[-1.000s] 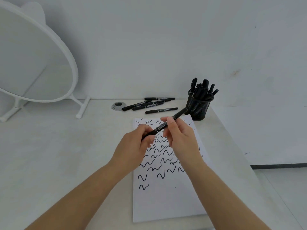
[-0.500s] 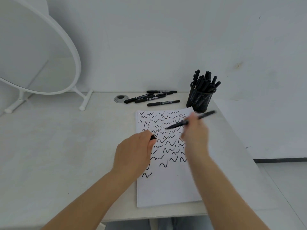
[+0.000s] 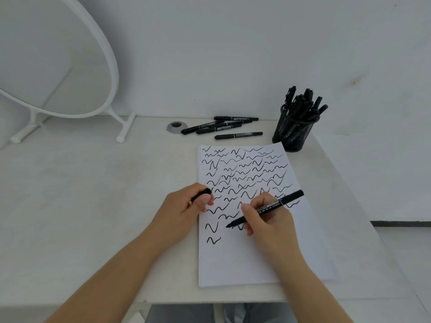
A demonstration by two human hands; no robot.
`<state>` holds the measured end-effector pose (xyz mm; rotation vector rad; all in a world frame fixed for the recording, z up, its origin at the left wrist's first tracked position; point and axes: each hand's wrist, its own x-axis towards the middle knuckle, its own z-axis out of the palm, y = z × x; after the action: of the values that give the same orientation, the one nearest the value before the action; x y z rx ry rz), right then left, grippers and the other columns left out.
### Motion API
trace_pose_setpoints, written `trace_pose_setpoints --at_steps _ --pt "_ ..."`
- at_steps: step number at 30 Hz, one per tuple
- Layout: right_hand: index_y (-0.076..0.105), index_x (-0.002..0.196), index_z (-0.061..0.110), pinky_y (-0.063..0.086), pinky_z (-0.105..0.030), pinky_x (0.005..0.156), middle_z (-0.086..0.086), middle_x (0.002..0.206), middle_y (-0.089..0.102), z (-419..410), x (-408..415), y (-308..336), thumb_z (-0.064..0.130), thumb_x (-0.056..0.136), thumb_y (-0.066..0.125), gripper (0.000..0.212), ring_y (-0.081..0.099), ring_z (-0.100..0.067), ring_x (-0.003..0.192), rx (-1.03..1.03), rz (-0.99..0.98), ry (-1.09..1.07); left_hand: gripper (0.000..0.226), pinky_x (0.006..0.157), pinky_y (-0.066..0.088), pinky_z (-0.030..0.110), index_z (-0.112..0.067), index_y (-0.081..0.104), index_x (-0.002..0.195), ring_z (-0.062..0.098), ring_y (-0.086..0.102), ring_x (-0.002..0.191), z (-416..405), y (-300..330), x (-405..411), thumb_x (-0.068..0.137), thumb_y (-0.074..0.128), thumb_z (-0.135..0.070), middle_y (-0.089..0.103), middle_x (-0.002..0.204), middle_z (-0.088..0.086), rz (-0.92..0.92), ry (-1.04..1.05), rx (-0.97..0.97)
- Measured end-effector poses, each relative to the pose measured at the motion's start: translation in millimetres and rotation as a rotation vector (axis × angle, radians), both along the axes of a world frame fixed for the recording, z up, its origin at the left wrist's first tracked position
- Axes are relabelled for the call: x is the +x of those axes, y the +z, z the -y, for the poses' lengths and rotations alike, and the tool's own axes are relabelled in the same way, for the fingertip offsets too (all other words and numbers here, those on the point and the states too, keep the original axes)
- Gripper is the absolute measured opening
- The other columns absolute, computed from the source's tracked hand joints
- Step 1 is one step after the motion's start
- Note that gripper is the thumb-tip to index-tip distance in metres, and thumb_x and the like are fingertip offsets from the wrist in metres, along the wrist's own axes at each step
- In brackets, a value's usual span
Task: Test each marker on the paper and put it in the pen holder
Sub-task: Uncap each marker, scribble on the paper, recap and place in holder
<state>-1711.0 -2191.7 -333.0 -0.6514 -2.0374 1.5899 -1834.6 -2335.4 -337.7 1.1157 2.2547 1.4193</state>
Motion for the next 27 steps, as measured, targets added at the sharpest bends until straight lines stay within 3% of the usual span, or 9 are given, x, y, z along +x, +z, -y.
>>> trace_pose_setpoints --at_steps 6,10,15,19,23,27 --pt "0.055 0.068 0.025 0.045 -0.028 0.051 0.000 0.051 0.061 3 -3 -3 0.036 0.072 0.060 0.013 0.055 -0.014 0.046 0.096 0.071 0.102 0.015 0.066 0.040 0.010 -0.033 0.058 0.085 -0.001 0.058 0.073 2 -2 0 0.089 0.044 -0.037 0.065 0.081 -0.021 -0.004 0.002 -0.028" --pt "0.056 0.070 0.027 0.046 -0.034 0.054 -0.004 0.058 0.063 3 -3 -6 0.033 0.077 0.065 0.013 0.057 -0.022 0.054 0.182 0.103 0.096 0.015 0.066 0.041 0.015 -0.035 0.057 0.086 0.000 0.058 0.076 2 -2 0 0.088 0.043 -0.039 0.064 0.081 -0.024 -0.051 -0.015 -0.055" --pt "0.053 0.067 0.024 0.033 -0.017 0.044 -0.002 0.053 0.058 1 -1 -9 0.039 0.073 0.059 0.017 0.043 -0.007 0.044 0.197 0.086 0.026 0.014 0.060 0.038 0.009 -0.040 0.056 0.084 0.001 0.056 0.068 2 -1 2 0.087 0.042 -0.042 0.063 0.077 -0.021 -0.042 -0.006 -0.026" --pt "0.059 0.071 0.031 0.039 -0.011 0.052 0.015 0.065 0.063 0 -3 -5 0.025 0.078 0.067 0.013 0.055 -0.003 0.057 0.144 -0.041 -0.035 0.013 0.053 0.033 0.009 -0.037 0.057 0.082 -0.004 0.052 0.057 3 -1 3 0.086 0.045 -0.039 0.061 0.071 -0.016 -0.029 0.005 0.017" --pt "0.061 0.076 0.030 0.044 -0.013 0.058 0.012 0.067 0.064 -4 -1 -3 0.006 0.083 0.064 0.026 0.057 -0.003 0.061 0.015 -0.125 -0.046 0.014 0.063 0.038 0.009 -0.041 0.058 0.084 0.000 0.055 0.073 2 -3 3 0.089 0.054 -0.028 0.064 0.079 -0.018 -0.058 0.005 0.000" --pt "0.065 0.074 0.028 0.042 -0.011 0.055 0.008 0.059 0.061 -5 3 2 0.013 0.083 0.061 0.018 0.053 -0.002 0.055 -0.121 -0.174 0.029 0.015 0.069 0.040 0.009 -0.030 0.063 0.094 -0.001 0.057 0.086 3 -5 4 0.086 0.051 -0.033 0.063 0.091 -0.021 -0.092 -0.019 -0.054"
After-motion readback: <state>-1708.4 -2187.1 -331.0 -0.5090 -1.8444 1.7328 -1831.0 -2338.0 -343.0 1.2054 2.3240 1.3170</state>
